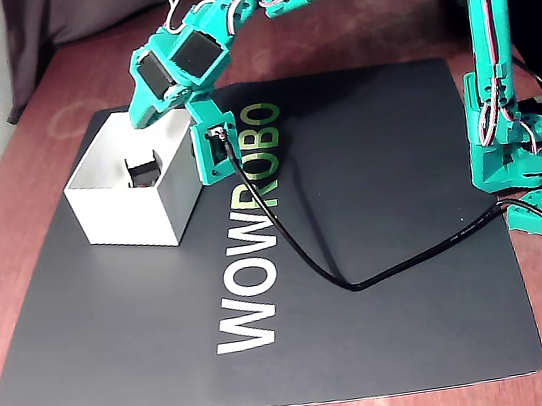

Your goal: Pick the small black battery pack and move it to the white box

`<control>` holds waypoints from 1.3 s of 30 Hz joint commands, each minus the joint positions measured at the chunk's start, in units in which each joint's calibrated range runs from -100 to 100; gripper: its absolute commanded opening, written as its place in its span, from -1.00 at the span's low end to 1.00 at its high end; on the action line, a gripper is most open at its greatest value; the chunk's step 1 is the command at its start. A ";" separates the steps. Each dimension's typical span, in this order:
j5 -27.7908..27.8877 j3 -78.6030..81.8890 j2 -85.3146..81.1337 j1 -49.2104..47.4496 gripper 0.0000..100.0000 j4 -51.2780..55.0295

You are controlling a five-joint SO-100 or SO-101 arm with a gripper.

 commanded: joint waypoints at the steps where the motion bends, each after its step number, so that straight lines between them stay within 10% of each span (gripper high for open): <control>1: 1.47 -0.45 -0.20 -0.53 -0.98 -0.80; 13: -8.42 -1.36 -12.56 -4.05 -0.89 2.44; 23: -31.78 3.99 -37.02 -16.13 -0.88 43.02; 39: -32.49 64.49 -86.56 -13.79 -0.92 32.42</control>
